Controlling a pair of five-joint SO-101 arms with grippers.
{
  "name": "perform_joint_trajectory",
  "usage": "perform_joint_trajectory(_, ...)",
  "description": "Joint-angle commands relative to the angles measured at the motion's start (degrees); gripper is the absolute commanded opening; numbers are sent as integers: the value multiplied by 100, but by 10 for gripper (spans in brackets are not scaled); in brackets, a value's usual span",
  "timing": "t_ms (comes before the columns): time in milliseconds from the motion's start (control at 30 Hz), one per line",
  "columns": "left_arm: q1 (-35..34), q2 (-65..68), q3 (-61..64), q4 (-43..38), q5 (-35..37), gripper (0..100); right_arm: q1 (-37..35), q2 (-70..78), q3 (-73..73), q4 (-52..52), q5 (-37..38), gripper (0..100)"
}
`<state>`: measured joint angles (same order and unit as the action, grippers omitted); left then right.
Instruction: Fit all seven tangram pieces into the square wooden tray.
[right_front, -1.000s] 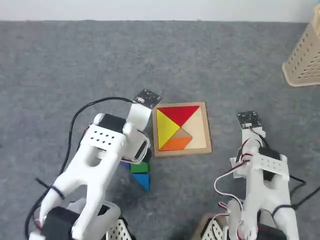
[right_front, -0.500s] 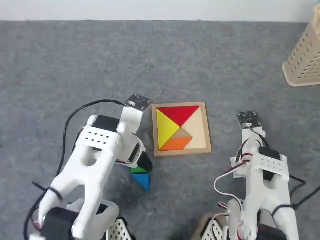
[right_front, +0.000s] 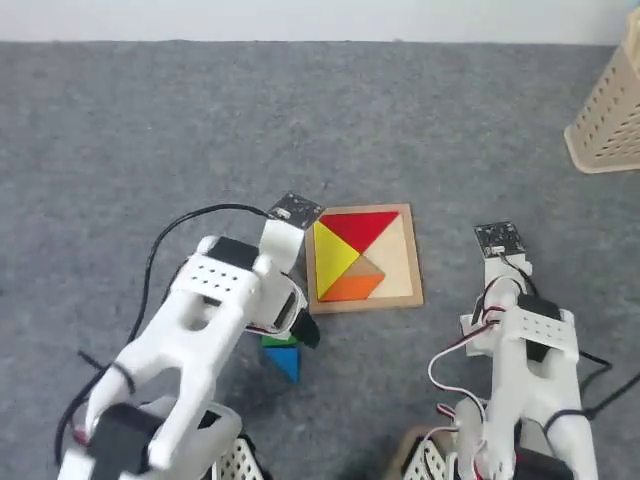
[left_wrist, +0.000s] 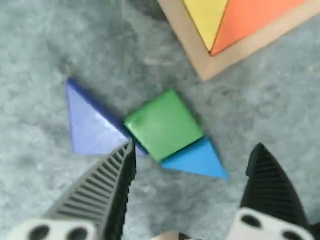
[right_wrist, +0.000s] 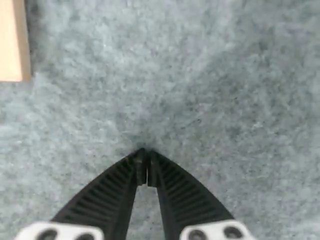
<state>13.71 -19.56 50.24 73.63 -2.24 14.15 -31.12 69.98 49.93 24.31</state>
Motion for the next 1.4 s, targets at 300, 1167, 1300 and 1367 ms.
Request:
perform_joint_trajectory(300,-501,1978,-602,-457,0,312,119,-189,9,-110,-79,7)
perform_joint_trajectory(1167,-765,1987,-840,-1213,-615,118,110,-251,88,-110,-79,7)
perform_joint_trajectory(1300,-765,1969,-1068,-1073,-642,107,110,-251,97,-110,-79,7)
perform_joint_trajectory(1367,-765,1969,-1244,-835,-642,107,110,-251,97,-110,-79,7)
